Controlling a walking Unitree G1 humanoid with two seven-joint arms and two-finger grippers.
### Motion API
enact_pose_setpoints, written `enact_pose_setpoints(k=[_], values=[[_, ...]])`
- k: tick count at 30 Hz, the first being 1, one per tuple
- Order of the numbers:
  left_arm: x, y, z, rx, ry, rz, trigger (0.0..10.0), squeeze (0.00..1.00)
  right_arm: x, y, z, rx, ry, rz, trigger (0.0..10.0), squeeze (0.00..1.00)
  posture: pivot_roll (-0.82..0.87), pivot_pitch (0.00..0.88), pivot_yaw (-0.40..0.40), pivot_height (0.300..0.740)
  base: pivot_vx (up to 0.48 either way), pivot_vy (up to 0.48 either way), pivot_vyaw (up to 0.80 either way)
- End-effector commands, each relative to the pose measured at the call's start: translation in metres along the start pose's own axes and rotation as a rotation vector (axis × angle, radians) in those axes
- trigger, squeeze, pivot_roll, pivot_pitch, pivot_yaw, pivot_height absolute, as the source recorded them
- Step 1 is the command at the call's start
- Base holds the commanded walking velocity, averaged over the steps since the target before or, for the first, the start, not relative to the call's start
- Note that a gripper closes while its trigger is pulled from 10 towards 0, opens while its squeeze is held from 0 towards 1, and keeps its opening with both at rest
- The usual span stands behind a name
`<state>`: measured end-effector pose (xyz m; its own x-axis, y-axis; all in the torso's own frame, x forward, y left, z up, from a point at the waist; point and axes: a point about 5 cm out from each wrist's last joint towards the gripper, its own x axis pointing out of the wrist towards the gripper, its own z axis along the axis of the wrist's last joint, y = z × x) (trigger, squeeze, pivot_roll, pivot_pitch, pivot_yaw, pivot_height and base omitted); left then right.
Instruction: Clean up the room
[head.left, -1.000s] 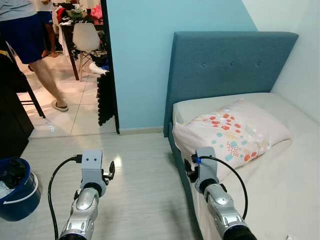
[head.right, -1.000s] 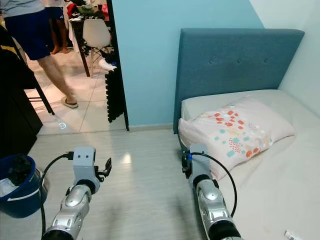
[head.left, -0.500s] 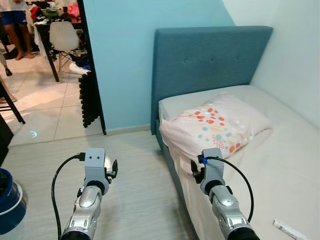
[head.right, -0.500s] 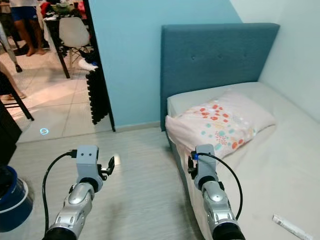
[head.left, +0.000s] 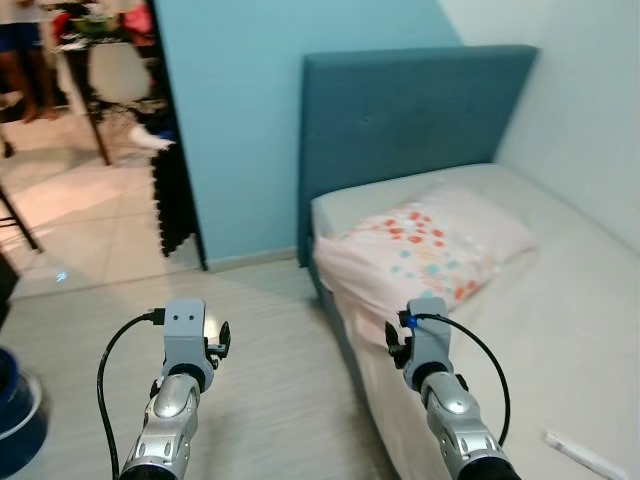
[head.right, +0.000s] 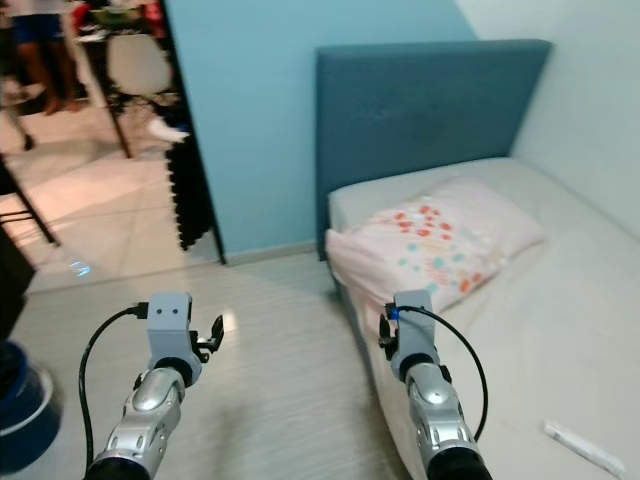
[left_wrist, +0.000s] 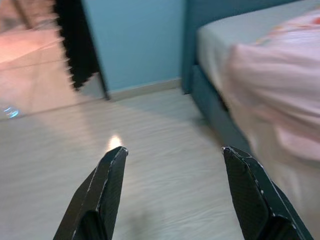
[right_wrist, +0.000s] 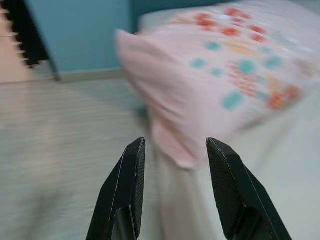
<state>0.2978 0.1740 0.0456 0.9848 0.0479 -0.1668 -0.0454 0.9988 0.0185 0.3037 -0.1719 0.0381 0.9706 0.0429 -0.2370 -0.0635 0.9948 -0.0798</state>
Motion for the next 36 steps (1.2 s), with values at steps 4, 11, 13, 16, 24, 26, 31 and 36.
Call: enact_pose_setpoints(k=[4, 11, 13, 16, 24, 26, 31, 36], values=[[0.001, -0.004, 0.001, 0.009, 0.005, -0.018, 10.0, 0.0, -0.001, 0.001, 0.0, 0.006, -0.002, -0.001, 10.0, 0.0, -0.03, 0.0, -0.034, 0.74, 0.0, 0.0, -0.8], [0.001, -0.007, 0.002, 0.006, 0.004, -0.023, 10.0, 0.0, 0.001, 0.009, 0.005, 0.015, -0.029, 0.047, 10.0, 0.0, -0.03, 0.0, -0.036, 0.74, 0.0, 0.0, -0.34], [0.001, -0.007, 0.002, 0.006, 0.003, -0.023, 10.0, 0.0, 0.001, 0.011, 0.006, 0.013, -0.034, 0.054, 10.0, 0.0, -0.03, 0.0, -0.038, 0.74, 0.0, 0.0, 0.0], [0.001, -0.007, 0.001, 0.006, 0.004, -0.02, 10.0, 0.0, 0.001, 0.011, 0.006, 0.014, -0.032, 0.054, 10.0, 0.0, -0.02, 0.0, -0.04, 0.74, 0.0, 0.0, 0.0], [0.0, -0.006, 0.001, 0.009, 0.002, -0.017, 10.0, 0.0, 0.0, 0.008, 0.004, 0.023, -0.017, 0.038, 10.0, 0.0, -0.03, 0.0, -0.038, 0.74, 0.0, 0.0, -0.3], [0.0, -0.006, 0.001, 0.01, 0.002, -0.018, 10.0, 0.0, 0.0, 0.008, 0.003, 0.022, -0.017, 0.037, 10.0, 0.0, -0.03, 0.0, -0.037, 0.74, 0.0, 0.0, 0.0], [0.001, -0.007, 0.003, 0.011, -0.003, -0.022, 10.0, 0.0, -0.001, 0.007, 0.003, 0.023, -0.015, 0.034, 10.0, 0.0, -0.03, 0.0, -0.037, 0.74, 0.0, 0.0, -0.8], [0.001, -0.008, 0.004, 0.015, -0.01, -0.029, 10.0, 0.0, -0.002, 0.007, 0.001, 0.028, -0.011, 0.03, 10.0, 0.0, -0.03, 0.0, -0.038, 0.74, 0.0, 0.0, -0.8]])
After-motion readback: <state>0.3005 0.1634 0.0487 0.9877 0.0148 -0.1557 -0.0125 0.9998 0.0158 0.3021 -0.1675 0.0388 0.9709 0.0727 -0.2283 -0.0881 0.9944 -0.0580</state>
